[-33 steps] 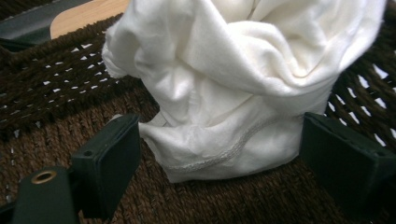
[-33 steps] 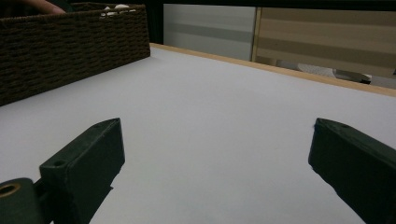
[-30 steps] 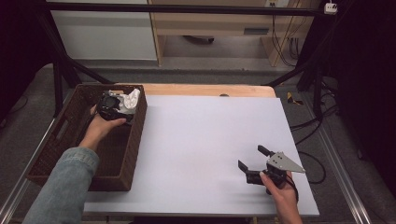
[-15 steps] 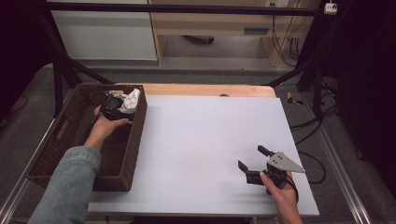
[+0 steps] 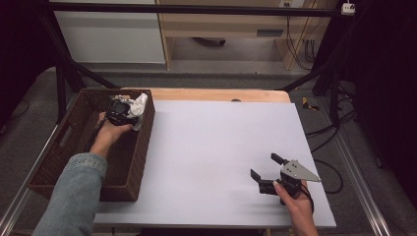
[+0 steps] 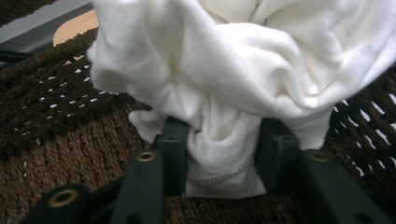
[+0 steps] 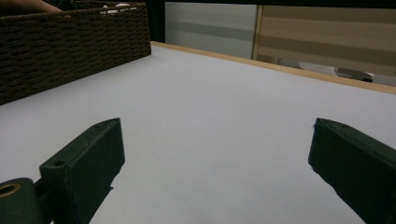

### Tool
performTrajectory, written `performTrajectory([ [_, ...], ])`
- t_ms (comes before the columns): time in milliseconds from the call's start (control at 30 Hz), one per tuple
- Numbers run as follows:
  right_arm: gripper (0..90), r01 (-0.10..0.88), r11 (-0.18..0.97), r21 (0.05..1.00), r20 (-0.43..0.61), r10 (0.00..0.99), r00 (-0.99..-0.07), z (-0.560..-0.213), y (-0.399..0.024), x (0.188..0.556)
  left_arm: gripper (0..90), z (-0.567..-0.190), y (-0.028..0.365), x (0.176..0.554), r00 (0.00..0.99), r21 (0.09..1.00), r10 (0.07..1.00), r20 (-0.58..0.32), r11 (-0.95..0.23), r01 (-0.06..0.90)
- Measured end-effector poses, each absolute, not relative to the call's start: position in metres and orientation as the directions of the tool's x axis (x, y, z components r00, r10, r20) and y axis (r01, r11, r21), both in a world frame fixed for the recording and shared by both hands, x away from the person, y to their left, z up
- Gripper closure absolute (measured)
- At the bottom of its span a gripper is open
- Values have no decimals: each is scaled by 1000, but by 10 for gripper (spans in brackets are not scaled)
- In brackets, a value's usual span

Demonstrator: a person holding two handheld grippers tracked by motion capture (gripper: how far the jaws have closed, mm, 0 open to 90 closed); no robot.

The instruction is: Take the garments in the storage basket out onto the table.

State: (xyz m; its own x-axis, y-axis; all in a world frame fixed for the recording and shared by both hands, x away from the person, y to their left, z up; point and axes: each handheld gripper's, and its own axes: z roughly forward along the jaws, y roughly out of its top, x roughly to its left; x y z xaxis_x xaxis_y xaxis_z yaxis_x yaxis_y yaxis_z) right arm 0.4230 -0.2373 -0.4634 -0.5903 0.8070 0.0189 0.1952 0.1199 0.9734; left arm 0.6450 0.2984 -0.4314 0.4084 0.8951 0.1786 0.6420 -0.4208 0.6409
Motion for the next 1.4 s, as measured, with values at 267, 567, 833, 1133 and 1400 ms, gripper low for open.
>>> performTrajectory([
  [267,43,196,117,974,21,807,-590,-463,-237,423,748,-430,303,645,423,647,891,167,-423,635],
  [567,43,196,115,974,23,808,-589,-463,-238,423,789,-421,312,640,411,676,901,140,-390,626],
  [833,43,191,114,975,21,808,-589,-463,-238,423,804,-401,317,628,382,727,911,157,-368,579],
  [1133,43,191,111,975,23,809,-588,-462,-238,423,807,-375,321,610,359,788,913,194,-363,497],
  [1400,43,195,115,974,22,810,-586,-463,-238,422,808,-356,324,599,350,810,911,217,-368,456],
])
